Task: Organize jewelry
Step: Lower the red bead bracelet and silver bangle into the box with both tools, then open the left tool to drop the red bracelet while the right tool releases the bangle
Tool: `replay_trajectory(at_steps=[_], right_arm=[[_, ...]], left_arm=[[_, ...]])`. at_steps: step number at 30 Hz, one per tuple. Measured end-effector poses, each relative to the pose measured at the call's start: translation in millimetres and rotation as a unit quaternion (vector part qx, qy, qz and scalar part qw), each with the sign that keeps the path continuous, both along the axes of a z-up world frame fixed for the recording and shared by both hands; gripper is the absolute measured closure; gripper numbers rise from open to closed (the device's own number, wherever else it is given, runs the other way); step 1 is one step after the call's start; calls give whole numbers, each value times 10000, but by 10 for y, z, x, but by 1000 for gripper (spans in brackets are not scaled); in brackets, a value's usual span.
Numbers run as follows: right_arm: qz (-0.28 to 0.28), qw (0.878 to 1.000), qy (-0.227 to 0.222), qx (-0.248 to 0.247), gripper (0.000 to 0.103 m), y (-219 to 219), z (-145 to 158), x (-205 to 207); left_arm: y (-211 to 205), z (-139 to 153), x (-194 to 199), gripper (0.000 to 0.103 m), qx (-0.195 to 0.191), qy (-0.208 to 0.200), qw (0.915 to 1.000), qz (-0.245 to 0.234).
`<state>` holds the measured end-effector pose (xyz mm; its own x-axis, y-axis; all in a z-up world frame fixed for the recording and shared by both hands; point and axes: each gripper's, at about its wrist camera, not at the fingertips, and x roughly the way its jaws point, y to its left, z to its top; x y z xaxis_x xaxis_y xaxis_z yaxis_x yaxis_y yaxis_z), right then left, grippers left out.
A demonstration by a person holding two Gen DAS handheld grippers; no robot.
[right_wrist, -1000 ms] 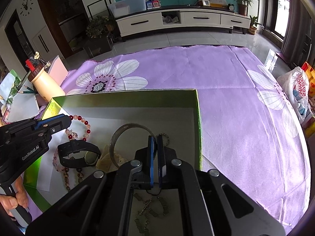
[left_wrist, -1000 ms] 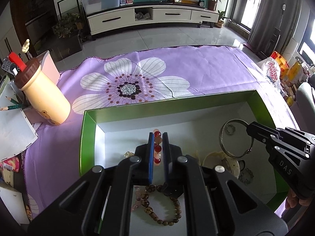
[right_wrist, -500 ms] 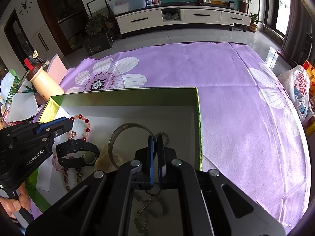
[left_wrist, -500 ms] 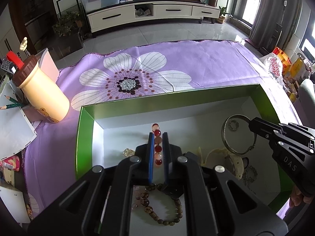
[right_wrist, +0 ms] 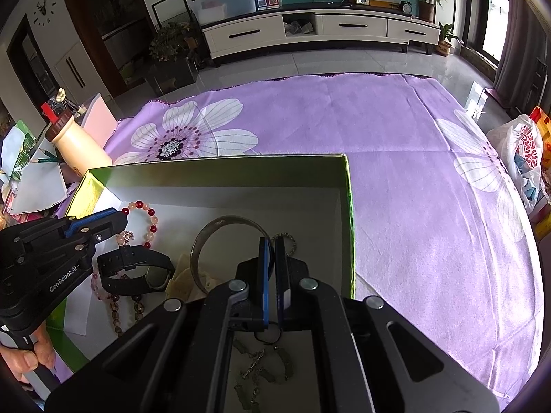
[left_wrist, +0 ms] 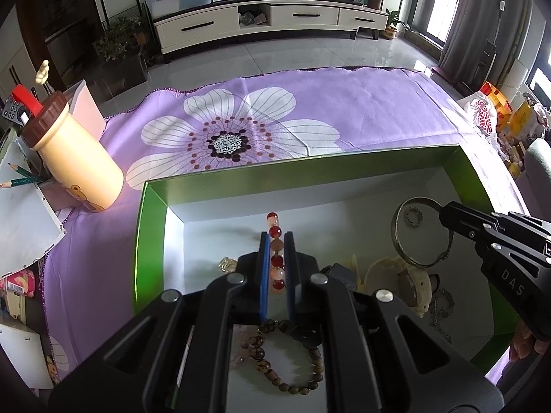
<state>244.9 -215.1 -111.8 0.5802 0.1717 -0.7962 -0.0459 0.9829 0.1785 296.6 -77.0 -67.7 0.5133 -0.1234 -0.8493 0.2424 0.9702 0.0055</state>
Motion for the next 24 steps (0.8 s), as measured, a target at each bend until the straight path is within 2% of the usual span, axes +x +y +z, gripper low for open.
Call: replay_trajectory(at_steps=[12, 24], right_arm=[[-122, 9999, 20, -21, 100, -4, -2, 78], [-149, 9995, -3, -268, 99, 42, -14, 133]], left_arm=[[35, -9, 34, 95, -35, 44, 9999, 86], [20, -59, 41, 95, 12, 79, 10000, 58]])
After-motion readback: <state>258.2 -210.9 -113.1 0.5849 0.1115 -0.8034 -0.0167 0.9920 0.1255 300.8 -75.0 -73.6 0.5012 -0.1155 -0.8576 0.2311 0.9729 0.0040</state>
